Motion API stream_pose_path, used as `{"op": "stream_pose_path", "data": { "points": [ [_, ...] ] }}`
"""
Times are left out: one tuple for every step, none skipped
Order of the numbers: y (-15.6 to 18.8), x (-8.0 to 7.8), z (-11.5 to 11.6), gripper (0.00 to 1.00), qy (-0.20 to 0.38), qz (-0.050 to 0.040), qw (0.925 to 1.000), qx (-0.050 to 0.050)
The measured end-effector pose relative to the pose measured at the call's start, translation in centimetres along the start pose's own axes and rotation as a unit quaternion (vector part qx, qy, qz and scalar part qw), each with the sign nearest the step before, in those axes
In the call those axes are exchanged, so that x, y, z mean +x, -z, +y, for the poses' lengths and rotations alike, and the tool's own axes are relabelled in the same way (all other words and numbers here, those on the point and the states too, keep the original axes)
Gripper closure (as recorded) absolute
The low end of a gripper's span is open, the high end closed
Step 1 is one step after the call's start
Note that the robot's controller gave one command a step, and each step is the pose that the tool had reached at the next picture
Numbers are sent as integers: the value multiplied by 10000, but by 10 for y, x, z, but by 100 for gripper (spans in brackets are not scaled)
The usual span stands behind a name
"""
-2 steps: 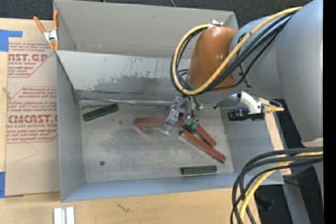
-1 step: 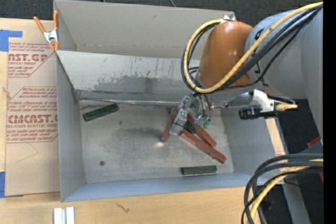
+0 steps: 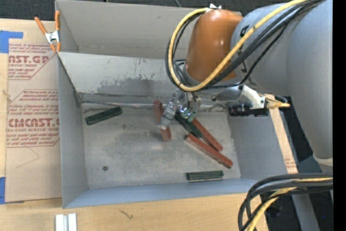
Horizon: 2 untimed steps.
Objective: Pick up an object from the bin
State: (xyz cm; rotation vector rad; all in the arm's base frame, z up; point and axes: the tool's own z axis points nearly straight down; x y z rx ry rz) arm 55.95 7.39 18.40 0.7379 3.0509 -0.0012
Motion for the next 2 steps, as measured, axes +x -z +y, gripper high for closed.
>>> {"op": "stream_pose_path", "data": {
  "points": [
    [7, 16, -13, 100, 307, 19, 9995, -16],
    [72, 4, -40, 100, 72, 27, 10000, 10]
  ]
}}
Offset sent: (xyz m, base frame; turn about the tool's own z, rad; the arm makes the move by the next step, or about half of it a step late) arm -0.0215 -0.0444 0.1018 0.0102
